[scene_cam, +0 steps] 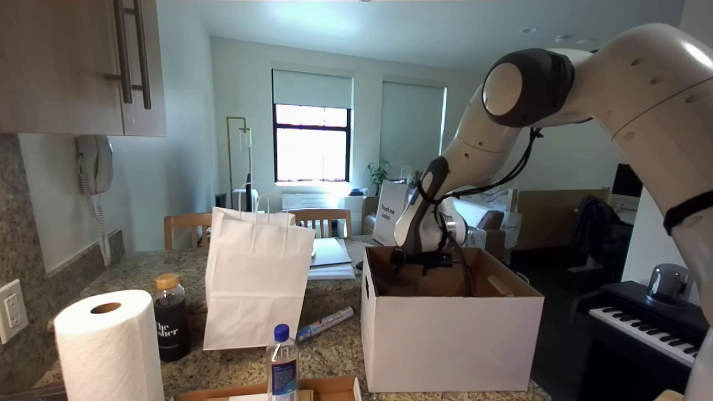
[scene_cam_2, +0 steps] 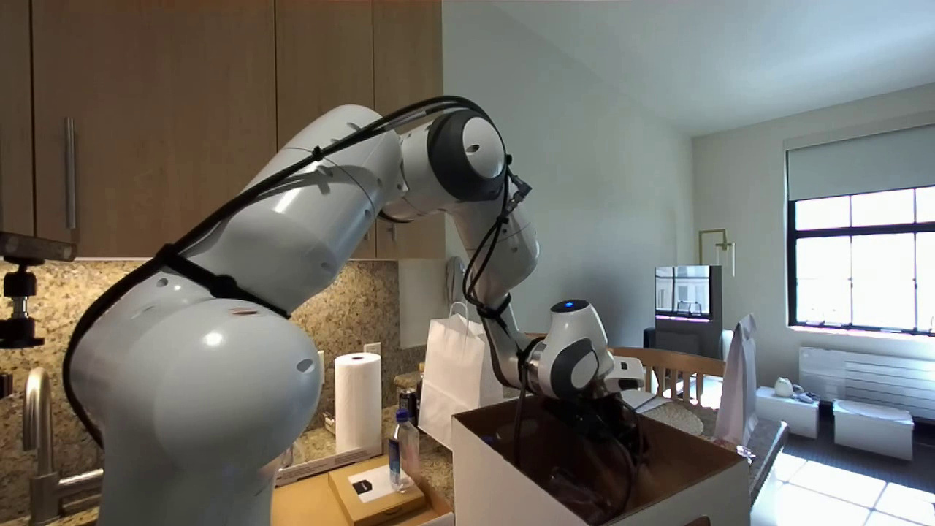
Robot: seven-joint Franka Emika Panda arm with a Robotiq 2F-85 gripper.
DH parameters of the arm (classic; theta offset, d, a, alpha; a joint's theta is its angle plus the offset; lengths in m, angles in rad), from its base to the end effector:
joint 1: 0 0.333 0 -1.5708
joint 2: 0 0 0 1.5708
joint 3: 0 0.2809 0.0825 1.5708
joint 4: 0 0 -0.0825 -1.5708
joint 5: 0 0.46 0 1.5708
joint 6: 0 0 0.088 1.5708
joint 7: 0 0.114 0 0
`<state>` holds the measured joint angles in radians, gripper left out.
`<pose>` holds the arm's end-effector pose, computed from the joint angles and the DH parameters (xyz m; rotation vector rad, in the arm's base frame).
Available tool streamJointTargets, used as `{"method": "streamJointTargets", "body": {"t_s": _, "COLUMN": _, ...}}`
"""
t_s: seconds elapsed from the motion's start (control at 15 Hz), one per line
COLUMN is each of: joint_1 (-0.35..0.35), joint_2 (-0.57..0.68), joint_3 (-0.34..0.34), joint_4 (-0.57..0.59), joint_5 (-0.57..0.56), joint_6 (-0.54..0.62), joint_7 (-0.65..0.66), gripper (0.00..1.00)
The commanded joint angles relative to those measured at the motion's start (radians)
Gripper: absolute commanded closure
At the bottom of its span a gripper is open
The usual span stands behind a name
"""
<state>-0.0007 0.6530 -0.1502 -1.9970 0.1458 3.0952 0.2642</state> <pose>0.6462 -0.1136 0.0797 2.9457 -0.7643 0.7093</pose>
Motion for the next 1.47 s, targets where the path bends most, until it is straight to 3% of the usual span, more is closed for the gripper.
{"method": "streamJointTargets", "body": {"t_s": 0.0, "joint_1": -0.016, "joint_2": -0.103, "joint_3": 0.009, "joint_4": -0.091, "joint_5": 0.031, "joint_6": 0.089, "joint_7": -0.008, "gripper": 0.00}}
{"method": "streamJointTargets", "body": {"t_s": 0.2, "joint_1": -0.034, "joint_2": -0.165, "joint_3": 0.027, "joint_4": -0.127, "joint_5": 0.029, "joint_6": 0.093, "joint_7": -0.024, "gripper": 0.00}}
{"method": "streamJointTargets", "body": {"t_s": 0.33, "joint_1": -0.092, "joint_2": -0.217, "joint_3": 0.095, "joint_4": -0.140, "joint_5": 0.018, "joint_6": -0.006, "joint_7": -0.064, "gripper": 0.00}}
{"method": "streamJointTargets", "body": {"t_s": 0.53, "joint_1": -0.116, "joint_2": -0.235, "joint_3": 0.117, "joint_4": -0.099, "joint_5": 0.032, "joint_6": -0.115, "joint_7": -0.064, "gripper": 0.00}}
{"method": "streamJointTargets", "body": {"t_s": 0.67, "joint_1": -0.078, "joint_2": -0.220, "joint_3": 0.056, "joint_4": -0.074, "joint_5": 0.009, "joint_6": -0.137, "joint_7": -0.024, "gripper": 0.00}}
{"method": "streamJointTargets", "body": {"t_s": 1.07, "joint_1": 0.103, "joint_2": -0.072, "joint_3": -0.198, "joint_4": -0.013, "joint_5": -0.022, "joint_6": 0.075, "joint_7": 0.123, "gripper": 0.00}}
{"method": "streamJointTargets", "body": {"t_s": 1.4, "joint_1": 0.100, "joint_2": -0.035, "joint_3": -0.161, "joint_4": -0.033, "joint_5": 0.012, "joint_6": 0.073, "joint_7": 0.068, "gripper": 0.00}}
